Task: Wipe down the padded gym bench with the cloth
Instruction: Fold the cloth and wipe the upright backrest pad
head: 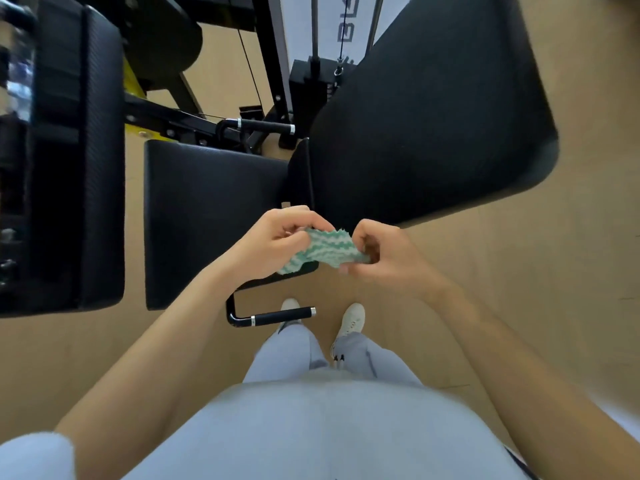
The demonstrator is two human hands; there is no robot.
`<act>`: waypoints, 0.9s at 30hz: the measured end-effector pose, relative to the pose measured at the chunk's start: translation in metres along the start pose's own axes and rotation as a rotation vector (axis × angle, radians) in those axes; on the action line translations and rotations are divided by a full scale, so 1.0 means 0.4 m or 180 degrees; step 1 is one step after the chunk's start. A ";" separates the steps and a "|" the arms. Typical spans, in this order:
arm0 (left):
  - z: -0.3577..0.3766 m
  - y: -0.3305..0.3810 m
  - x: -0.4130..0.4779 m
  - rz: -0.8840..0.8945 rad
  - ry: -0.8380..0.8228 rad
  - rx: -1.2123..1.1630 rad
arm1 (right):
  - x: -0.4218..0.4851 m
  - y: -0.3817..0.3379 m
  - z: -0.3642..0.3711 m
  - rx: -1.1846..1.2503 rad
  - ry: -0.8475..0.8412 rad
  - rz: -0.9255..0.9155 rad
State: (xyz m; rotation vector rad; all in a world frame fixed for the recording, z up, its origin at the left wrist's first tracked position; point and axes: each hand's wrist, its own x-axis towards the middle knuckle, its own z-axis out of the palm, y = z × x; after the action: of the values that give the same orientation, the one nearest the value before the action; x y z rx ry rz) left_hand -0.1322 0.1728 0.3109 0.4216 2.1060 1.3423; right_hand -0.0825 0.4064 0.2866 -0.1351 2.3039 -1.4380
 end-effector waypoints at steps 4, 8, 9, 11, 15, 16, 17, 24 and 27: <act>0.002 0.108 0.030 0.0440 -0.0357 0.0065 | -0.046 -0.070 -0.072 0.0659 0.0118 -0.0086; -0.032 0.184 0.076 0.0872 -0.0495 0.0302 | -0.081 -0.129 -0.111 0.0360 0.0702 -0.0208; -0.044 0.195 0.087 0.0955 -0.0496 0.0410 | -0.091 -0.140 -0.118 0.0192 0.0899 -0.0216; -0.078 0.230 0.115 0.1165 -0.0627 0.0626 | -0.116 -0.168 -0.140 -0.0076 0.1418 -0.0202; -0.131 0.302 0.182 0.1348 -0.1102 0.0992 | -0.158 -0.210 -0.202 -0.0280 0.2102 -0.0012; -0.135 0.320 0.203 0.1400 -0.1123 0.1073 | -0.164 -0.220 -0.220 -0.0336 0.2224 0.0035; -0.137 0.337 0.222 0.1457 -0.1075 0.1130 | -0.168 -0.231 -0.237 -0.0402 0.2349 0.0066; -0.090 0.390 0.400 0.1888 0.0118 0.0931 | -0.129 -0.270 -0.370 -0.1137 0.3130 0.0130; -0.020 0.344 0.442 0.1800 0.1192 0.0827 | -0.071 -0.221 -0.383 -0.1391 0.3564 0.0423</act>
State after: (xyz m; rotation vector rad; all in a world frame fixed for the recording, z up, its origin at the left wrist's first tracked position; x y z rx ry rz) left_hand -0.2804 0.3257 0.3813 1.0003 2.6079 1.5446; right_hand -0.1298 0.5023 0.4303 0.9008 3.3697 -1.0011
